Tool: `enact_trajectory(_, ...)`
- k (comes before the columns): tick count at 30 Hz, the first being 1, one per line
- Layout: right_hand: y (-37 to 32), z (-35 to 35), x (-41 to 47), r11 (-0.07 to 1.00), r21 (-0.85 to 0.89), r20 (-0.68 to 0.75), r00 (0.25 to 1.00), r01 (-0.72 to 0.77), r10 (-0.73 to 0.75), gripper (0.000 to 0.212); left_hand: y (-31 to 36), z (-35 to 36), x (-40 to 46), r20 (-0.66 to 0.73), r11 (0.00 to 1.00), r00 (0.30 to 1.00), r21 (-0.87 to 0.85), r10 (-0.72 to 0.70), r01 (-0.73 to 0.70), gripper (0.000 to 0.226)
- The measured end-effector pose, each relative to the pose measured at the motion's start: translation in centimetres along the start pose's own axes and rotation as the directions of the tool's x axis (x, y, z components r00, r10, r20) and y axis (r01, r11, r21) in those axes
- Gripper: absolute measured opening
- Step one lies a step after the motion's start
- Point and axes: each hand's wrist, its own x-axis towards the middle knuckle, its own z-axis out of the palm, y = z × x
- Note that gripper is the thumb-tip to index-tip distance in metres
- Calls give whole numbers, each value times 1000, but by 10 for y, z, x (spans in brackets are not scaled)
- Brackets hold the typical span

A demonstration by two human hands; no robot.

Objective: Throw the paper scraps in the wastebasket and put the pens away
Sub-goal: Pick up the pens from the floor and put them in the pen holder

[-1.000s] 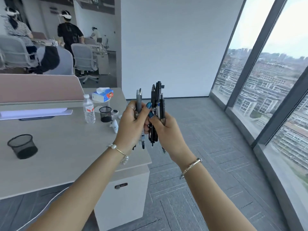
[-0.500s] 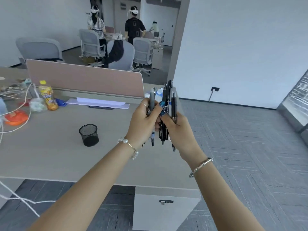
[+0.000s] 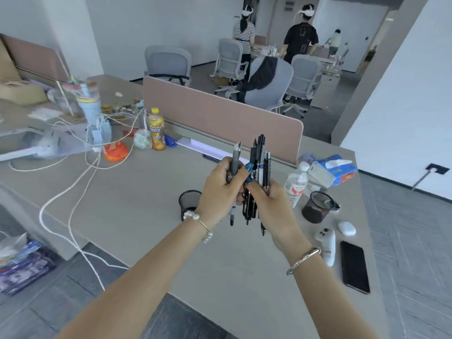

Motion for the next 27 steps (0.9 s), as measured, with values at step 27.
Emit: enact_trajectory(27, 208, 149, 161, 888, 250, -350, 820, -385, 454, 10, -227, -105, 147, -187, 964, 946, -39, -265, 263, 21)
